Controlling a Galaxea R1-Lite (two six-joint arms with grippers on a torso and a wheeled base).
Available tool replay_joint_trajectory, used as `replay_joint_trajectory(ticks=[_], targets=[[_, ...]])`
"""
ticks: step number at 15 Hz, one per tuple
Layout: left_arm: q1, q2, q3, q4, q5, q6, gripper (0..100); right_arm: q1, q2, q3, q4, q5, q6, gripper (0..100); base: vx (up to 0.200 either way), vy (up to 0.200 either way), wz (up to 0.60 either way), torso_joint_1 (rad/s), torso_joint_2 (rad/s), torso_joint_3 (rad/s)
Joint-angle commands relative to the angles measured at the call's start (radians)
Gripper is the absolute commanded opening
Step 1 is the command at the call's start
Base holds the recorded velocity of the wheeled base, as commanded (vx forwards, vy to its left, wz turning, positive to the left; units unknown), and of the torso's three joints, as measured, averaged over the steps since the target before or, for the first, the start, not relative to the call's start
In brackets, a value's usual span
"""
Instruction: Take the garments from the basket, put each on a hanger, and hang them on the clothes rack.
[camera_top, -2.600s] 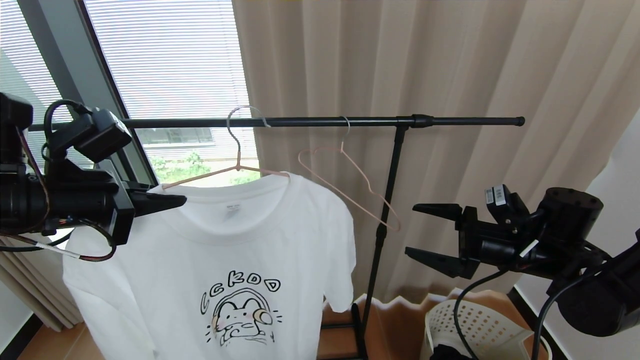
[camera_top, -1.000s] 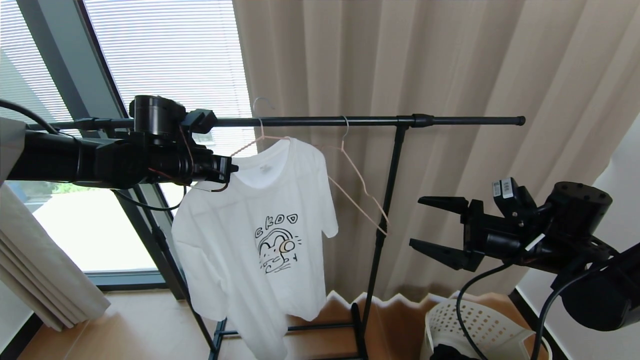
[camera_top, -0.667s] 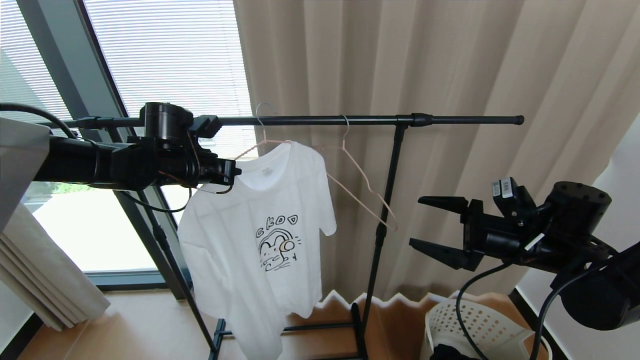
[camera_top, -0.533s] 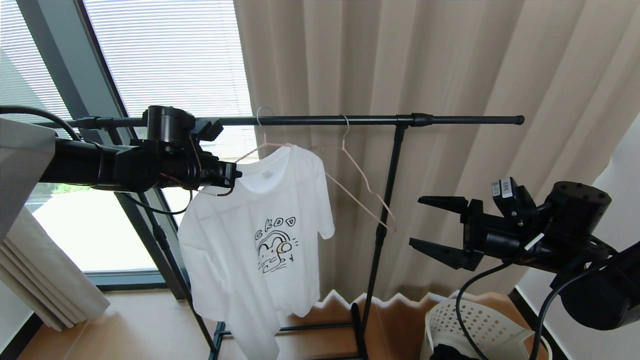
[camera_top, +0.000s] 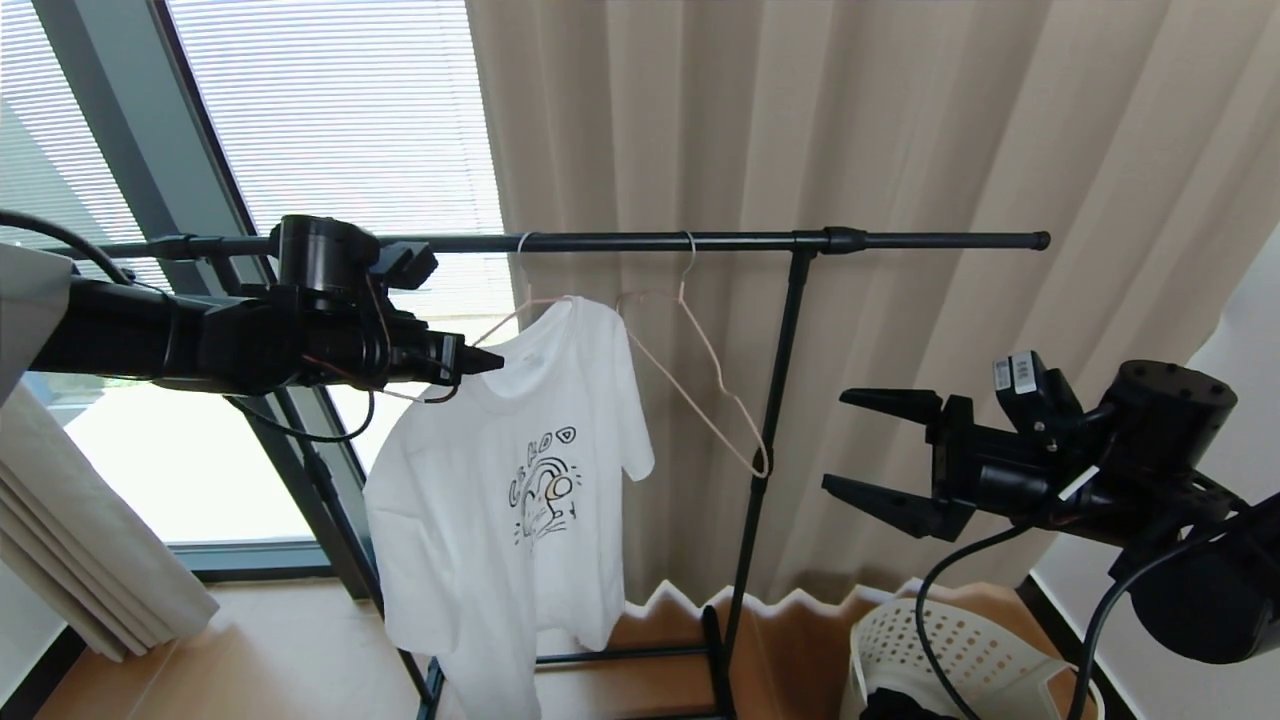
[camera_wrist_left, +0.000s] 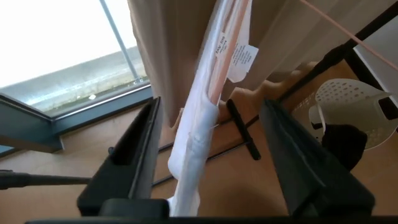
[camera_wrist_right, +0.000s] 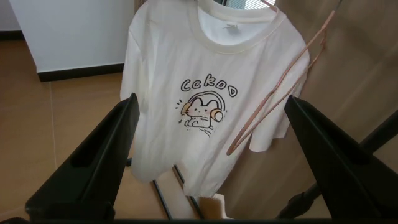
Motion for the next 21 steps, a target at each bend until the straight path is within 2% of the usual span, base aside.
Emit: replay_joint_trajectory(ticks=[1,2,4,5,7,8,9,10,11,12,13,14,15,16,17,18,19,20,21], targets=[[-0.002,-0.145,0.115,0.001,-0.028,0.0,100,0.002,-0.026,0.015,0.0,0.001,0.0,100,0.0,0.0,0.0,0.0,0.0,0.0],[-0.005,-0.191,0.158,0.001,-0.034,-0.001,100,0.004,-0.032,0.023,0.0,0.001,0.0,100,0.0,0.0,0.0,0.0,0.0,0.0],[-0.032,-0.356,0.316,-0.001,-0.05,0.0,100,0.008,-0.044,0.038,0.002,-0.016,-0.012,100,0.0,0.0,0.0,0.0,0.0,0.0],[-0.032,-0.421,0.385,-0.015,-0.05,0.0,100,0.005,-0.061,0.038,0.002,-0.043,-0.022,100,0.0,0.0,0.0,0.0,0.0,0.0],[-0.04,-0.555,0.522,-0.064,-0.051,-0.004,100,-0.005,-0.101,0.041,0.002,-0.163,-0.078,100,0.0,0.0,0.0,0.0,0.0,0.0],[-0.046,-0.595,0.551,-0.073,-0.051,-0.006,100,-0.005,-0.112,0.047,0.002,-0.204,-0.115,100,0.0,0.0,0.0,0.0,0.0,0.0],[-0.051,-0.685,0.614,-0.074,-0.048,-0.006,100,0.024,-0.175,0.101,0.006,-0.327,-0.137,100,0.0,0.0,0.0,0.0,0.0,0.0],[-0.049,-0.725,0.652,-0.076,-0.048,-0.006,100,0.05,-0.213,0.115,0.019,-0.419,-0.135,100,0.0,0.0,0.0,0.0,0.0,0.0],[-0.042,-0.799,0.717,-0.076,-0.047,-0.007,100,0.067,-0.276,0.118,0.083,-0.556,-0.117,100,0.0,0.0,0.0,0.0,0.0,0.0],[-0.019,-0.868,0.787,-0.076,-0.048,-0.007,100,0.07,-0.36,0.132,0.189,-0.64,-0.08,100,0.0,0.0,0.0,0.0,0.0,0.0],[-0.008,-0.925,0.856,-0.076,-0.05,-0.006,100,0.073,-0.443,0.167,0.275,-0.652,-0.049,100,0.0,0.0,0.0,0.0,0.0,0.0],[-0.008,-0.937,0.875,-0.077,-0.048,-0.006,100,0.073,-0.466,0.179,0.29,-0.654,-0.048,100,0.0,0.0,0.0,0.0,0.0,0.0],[-0.006,-1.018,1.008,-0.097,-0.048,-0.003,100,0.074,-0.629,0.29,0.37,-0.66,-0.049,100,0.0,0.0,0.0,0.0,0.0,0.0],[0.0,-1.073,1.079,-0.117,-0.048,-0.004,100,0.076,-0.701,0.357,0.394,-0.662,-0.049,100,0.0,0.0,0.0,0.0,0.0,0.0],[0.0,-1.073,1.079,-0.117,-0.048,-0.004,100,0.076,-0.701,0.357,0.394,-0.662,-0.049,100,0.0,0.0,0.0,0.0,0.0,0.0],[0.003,-1.156,1.204,-0.173,-0.048,-0.004,100,0.073,-0.808,0.495,0.424,-0.666,-0.046,100,0.0,0.0,0.0,0.0,0.0,0.0],[0.004,-1.208,1.289,-0.212,-0.048,-0.009,100,0.067,-0.868,0.551,0.424,-0.694,-0.043,100,0.0,0.0,0.0,0.0,0.0,0.0],[0.009,-1.244,1.329,-0.225,-0.048,-0.015,100,0.05,-0.933,0.551,0.488,-0.723,-0.023,100,0.0,0.0,0.0,0.0,0.0,0.0],[0.008,-1.282,1.361,-0.225,-0.05,-0.018,100,0.028,-1.061,0.551,0.621,-0.734,0.035,100,0.0,0.0,0.0,0.0,0.0,0.0]])
